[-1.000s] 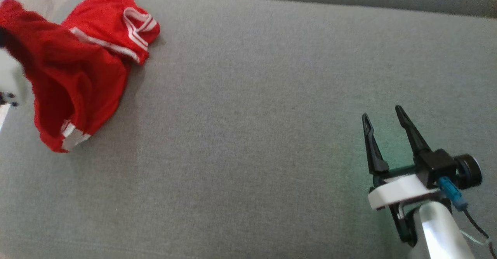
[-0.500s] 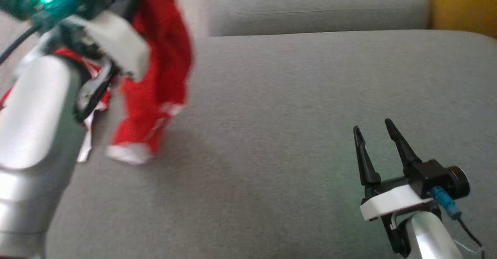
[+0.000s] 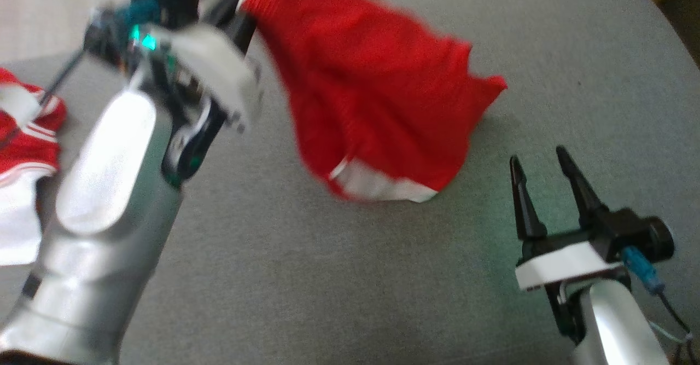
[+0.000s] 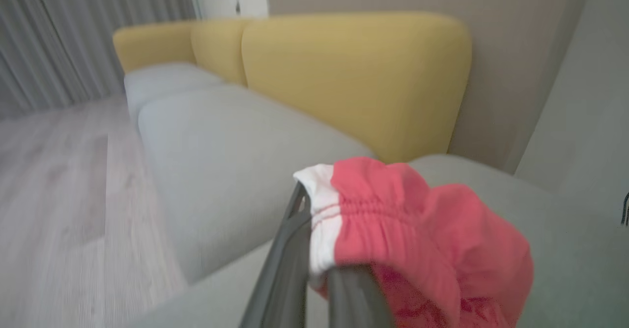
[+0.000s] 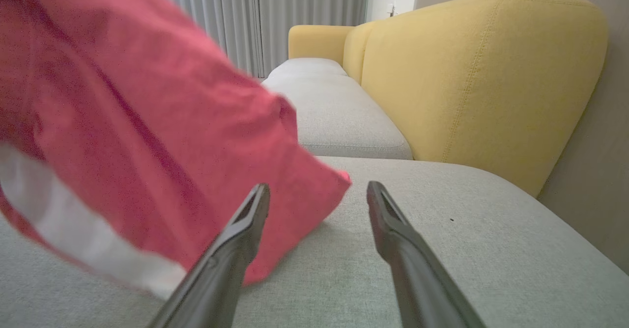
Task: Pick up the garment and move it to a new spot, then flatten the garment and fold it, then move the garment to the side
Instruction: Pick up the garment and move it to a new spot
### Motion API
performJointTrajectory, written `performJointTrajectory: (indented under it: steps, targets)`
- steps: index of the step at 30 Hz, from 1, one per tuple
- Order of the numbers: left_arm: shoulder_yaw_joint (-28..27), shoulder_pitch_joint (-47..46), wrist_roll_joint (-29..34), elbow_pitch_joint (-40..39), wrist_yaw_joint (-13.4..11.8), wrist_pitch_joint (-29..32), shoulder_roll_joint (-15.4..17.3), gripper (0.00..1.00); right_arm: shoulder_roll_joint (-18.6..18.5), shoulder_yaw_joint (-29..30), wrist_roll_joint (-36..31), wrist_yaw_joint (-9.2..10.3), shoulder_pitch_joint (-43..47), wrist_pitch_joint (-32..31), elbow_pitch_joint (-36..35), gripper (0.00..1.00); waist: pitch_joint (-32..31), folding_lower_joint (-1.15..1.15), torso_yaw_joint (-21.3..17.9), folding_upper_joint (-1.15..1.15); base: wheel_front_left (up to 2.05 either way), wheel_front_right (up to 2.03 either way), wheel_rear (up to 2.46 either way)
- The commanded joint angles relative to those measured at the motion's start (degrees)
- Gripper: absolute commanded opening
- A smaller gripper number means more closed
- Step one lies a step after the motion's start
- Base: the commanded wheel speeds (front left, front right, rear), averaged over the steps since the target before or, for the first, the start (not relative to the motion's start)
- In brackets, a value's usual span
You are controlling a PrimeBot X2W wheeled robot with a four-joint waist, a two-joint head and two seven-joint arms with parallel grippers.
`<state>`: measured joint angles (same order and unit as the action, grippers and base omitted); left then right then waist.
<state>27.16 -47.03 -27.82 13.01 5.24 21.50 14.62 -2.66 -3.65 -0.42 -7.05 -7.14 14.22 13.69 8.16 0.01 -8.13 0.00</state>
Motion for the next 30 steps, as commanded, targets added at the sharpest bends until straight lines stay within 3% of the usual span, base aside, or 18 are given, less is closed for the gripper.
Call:
performJointTrajectory:
  steps: [1, 10, 11, 12, 20, 26, 30]
  targets:
    - [-2.7, -0.7, 0.3, 0.1, -0.3, -0.5, 2.9, 0.00, -0.2, -1.4, 0.6, -0.44, -3.0, 0.7, -2.2, 1.00, 3.7, -0.01, -2.4, 0.00, 0.00, 0.00, 0.00]
    - [-5.8, 2.2, 1.8, 15.5, -1.8, -11.2, 6.7, 0.00, -0.2, -2.7, 1.5, -0.44, -5.8, 0.8, -3.3, 1.00, 10.6, -0.01, -5.0, 0.00, 0.00, 0.00, 0.00]
    - [-5.8, 2.0, 2.3, 16.7, -1.9, -12.7, 6.8, 0.40, -0.2, -2.6, 1.5, -0.44, -5.9, 0.8, -3.4, 1.00, 10.8, -0.01, -4.9, 0.00, 0.00, 0.00, 0.00]
    - [-5.7, 1.7, 2.8, 17.7, -2.1, -14.2, 6.9, 0.98, -0.2, -2.6, 1.5, -0.44, -5.9, 0.8, -3.3, 1.00, 10.9, -0.01, -4.8, 0.00, 0.00, 0.00, 0.00]
    - [-4.8, 1.6, 2.5, 23.6, -1.4, -19.4, 4.4, 1.00, -0.2, -2.7, 0.9, -0.44, -5.5, 0.8, -2.7, 1.00, 8.4, -0.01, -1.8, 0.00, 0.00, 0.00, 0.00]
    - [-4.4, 6.0, -0.2, 21.9, -0.5, -21.1, 1.6, 1.00, -0.2, -2.0, -0.2, -0.44, -4.0, 0.8, -2.1, 1.00, 3.9, -0.01, 1.8, 0.00, 0.00, 0.00, 0.00]
    - [-3.5, 10.9, 0.4, 18.9, -1.6, -24.6, 0.9, 1.00, -0.2, -1.6, -0.7, -0.44, -2.7, 0.8, -1.7, 1.00, 0.6, -0.01, 3.9, 0.00, 0.00, 0.00, 0.00]
